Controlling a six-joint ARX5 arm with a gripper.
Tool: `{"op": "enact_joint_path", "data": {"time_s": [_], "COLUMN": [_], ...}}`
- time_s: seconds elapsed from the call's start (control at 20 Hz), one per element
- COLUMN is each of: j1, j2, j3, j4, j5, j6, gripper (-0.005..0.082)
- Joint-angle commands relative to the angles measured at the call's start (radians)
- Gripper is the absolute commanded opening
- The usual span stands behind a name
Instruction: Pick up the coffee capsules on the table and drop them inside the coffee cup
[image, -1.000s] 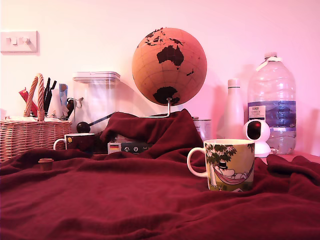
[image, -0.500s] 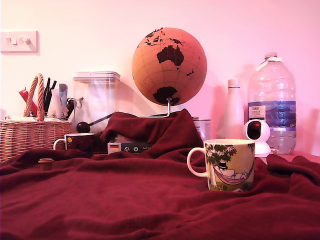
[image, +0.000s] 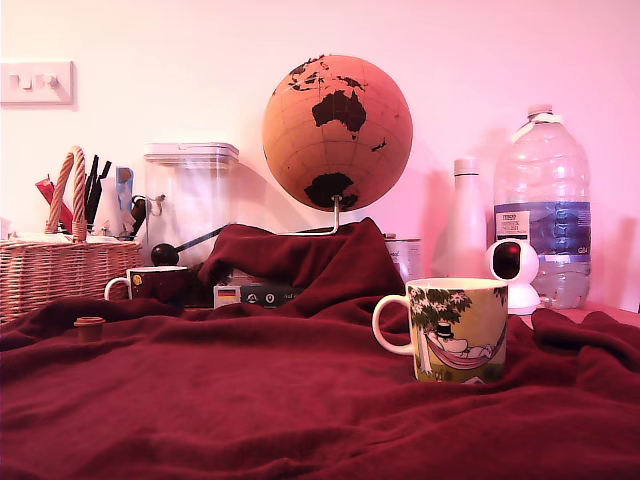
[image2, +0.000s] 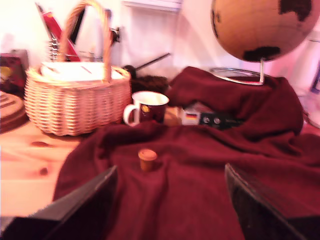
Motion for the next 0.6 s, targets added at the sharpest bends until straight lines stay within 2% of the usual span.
{"op": "enact_joint_path", "data": {"time_s": [0.0, 0.35, 0.55], "j1": [-0.003, -0.007, -0.034], "j2": [0.062, 0.323, 0.501], "j3": [-0.015, -0.004, 0.000], "j4": [0.036, 0.251, 0.409], "j5": [0.013, 0.019, 0.008], "j6": [0.005, 0.005, 0.035], "gripper": [0.0621, 0.0619, 0.0619]}}
